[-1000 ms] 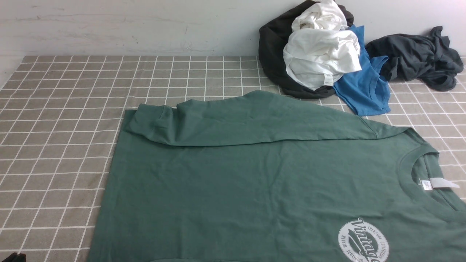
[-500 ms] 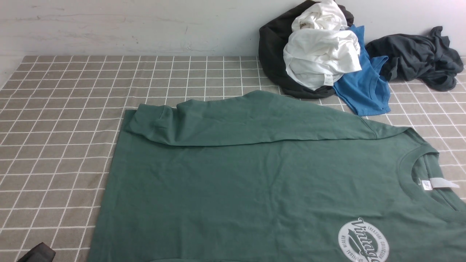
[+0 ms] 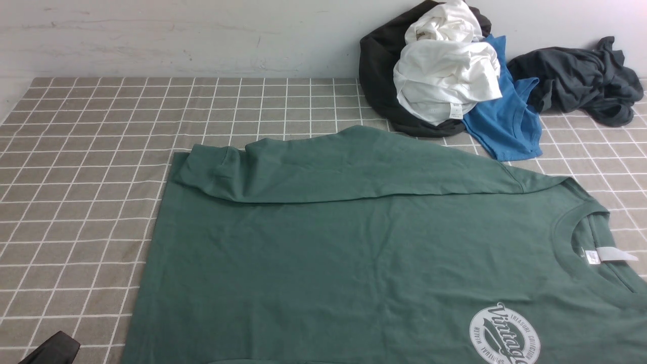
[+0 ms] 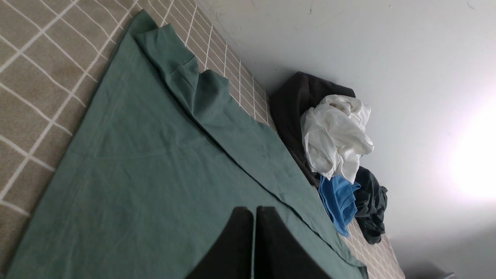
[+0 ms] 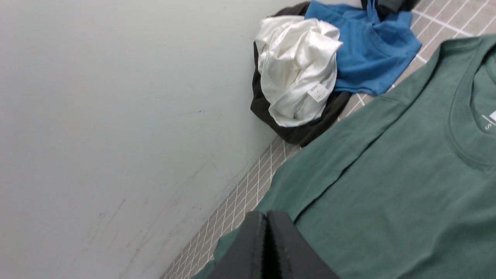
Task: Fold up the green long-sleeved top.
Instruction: Use the left arm to clamp the cuff closest to it
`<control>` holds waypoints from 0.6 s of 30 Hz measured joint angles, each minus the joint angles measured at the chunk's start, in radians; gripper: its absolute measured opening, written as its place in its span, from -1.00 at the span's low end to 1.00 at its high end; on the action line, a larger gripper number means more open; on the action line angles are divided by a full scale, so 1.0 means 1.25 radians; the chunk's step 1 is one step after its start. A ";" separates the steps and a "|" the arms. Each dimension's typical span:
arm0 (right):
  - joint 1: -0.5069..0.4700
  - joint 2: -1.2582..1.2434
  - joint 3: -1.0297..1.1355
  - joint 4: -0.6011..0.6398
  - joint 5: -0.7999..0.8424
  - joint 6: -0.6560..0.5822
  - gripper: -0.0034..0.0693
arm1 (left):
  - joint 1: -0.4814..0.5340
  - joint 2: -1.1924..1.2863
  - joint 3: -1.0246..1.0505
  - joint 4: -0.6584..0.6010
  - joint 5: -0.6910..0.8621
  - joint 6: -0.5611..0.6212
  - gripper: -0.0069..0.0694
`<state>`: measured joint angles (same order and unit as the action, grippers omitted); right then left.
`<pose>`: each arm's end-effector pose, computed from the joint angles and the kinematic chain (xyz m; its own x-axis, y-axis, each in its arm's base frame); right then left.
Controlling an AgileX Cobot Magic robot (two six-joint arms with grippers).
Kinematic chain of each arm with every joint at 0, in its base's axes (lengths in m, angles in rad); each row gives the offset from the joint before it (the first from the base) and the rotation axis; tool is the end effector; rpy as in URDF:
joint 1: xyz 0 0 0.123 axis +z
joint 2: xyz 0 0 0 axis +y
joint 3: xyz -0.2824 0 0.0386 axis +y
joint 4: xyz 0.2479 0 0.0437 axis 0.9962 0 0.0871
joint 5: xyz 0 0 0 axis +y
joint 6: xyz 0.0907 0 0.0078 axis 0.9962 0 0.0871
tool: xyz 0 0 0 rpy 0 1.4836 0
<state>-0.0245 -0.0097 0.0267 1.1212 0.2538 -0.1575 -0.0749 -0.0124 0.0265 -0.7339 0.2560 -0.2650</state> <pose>0.0549 0.0194 0.1946 -0.1888 0.7977 -0.5728 -0.0832 0.5682 0.8187 0.0534 -0.0196 0.1876 -0.2667 -0.8021 -0.5343 0.0358 0.5458 -0.8372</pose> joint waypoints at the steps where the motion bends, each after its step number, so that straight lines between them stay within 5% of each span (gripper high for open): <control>1: 0.000 0.000 0.000 0.005 -0.004 -0.018 -0.95 | 0.000 0.000 -0.005 0.000 0.003 0.051 -0.84; 9: 0.000 0.000 -0.019 0.008 0.030 -0.182 -0.95 | 0.000 0.015 -0.147 0.016 0.080 0.302 -0.84; 14: 0.000 0.100 -0.175 -0.065 0.061 -0.273 -0.95 | 0.000 0.219 -0.336 0.212 0.288 0.372 -0.84; 18: 0.000 0.254 -0.331 -0.202 0.214 -0.298 -0.95 | 0.000 0.384 -0.486 0.393 0.479 0.374 -0.84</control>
<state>-0.0245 0.3074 -0.3870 0.8687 0.5218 -0.5301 -0.0749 0.4672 -0.5816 -0.2429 0.8552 0.2020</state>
